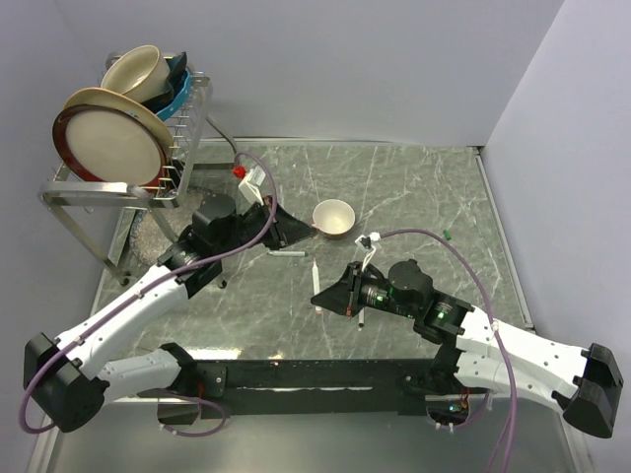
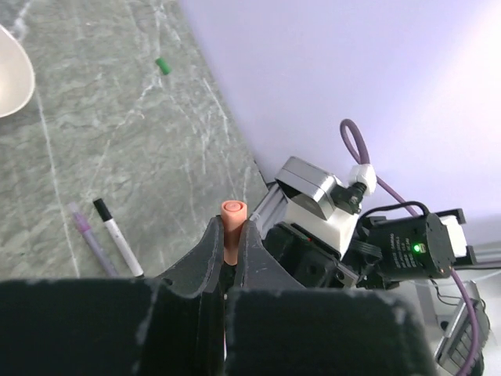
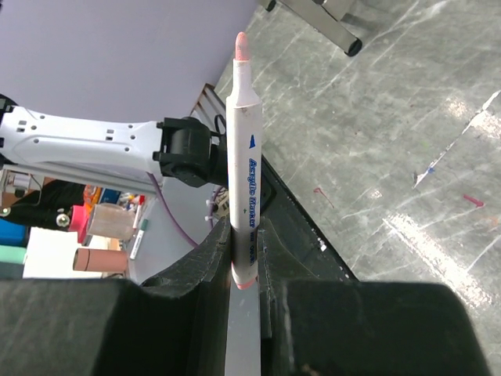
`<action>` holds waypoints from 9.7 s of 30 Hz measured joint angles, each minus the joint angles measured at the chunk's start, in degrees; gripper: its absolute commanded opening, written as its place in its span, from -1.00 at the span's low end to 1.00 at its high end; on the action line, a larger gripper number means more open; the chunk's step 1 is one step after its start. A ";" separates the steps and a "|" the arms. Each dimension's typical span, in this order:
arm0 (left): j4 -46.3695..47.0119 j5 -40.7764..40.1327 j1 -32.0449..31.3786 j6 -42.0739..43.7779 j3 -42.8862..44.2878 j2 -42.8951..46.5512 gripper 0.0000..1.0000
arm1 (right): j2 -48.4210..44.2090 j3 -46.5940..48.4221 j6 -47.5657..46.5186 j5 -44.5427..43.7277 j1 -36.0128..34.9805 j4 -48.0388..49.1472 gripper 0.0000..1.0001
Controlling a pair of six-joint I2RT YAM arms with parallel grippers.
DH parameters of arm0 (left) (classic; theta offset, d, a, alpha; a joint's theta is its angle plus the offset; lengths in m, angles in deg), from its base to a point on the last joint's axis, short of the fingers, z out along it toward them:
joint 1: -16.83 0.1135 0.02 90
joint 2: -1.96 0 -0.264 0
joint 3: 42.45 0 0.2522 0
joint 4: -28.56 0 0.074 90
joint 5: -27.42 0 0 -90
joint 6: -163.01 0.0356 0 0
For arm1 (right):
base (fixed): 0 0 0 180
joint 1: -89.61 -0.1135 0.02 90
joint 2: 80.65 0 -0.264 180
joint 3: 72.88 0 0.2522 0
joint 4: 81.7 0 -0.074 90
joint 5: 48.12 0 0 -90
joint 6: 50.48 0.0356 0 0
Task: Insert the pens into the pen caps
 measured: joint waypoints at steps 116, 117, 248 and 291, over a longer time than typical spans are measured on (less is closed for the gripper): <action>14.21 2.08 -10.58 0.04 -8.52 5.99 -0.51 | -0.35 9.64 -3.82 -2.29 -0.13 -0.61 -1.00; 14.19 2.03 -10.58 0.09 -8.52 6.03 -0.14 | -0.35 9.64 -3.80 -2.10 -0.11 -0.61 -1.00; 24.74 -31.47 -21.88 -4.00 -14.45 13.38 -0.98 | 10.36 32.33 -14.53 20.55 9.97 -28.28 -1.00; -3.26 -9.38 -9.29 4.42 -5.40 0.79 -0.98 | 1.97 19.74 -22.34 14.16 19.82 -18.38 0.42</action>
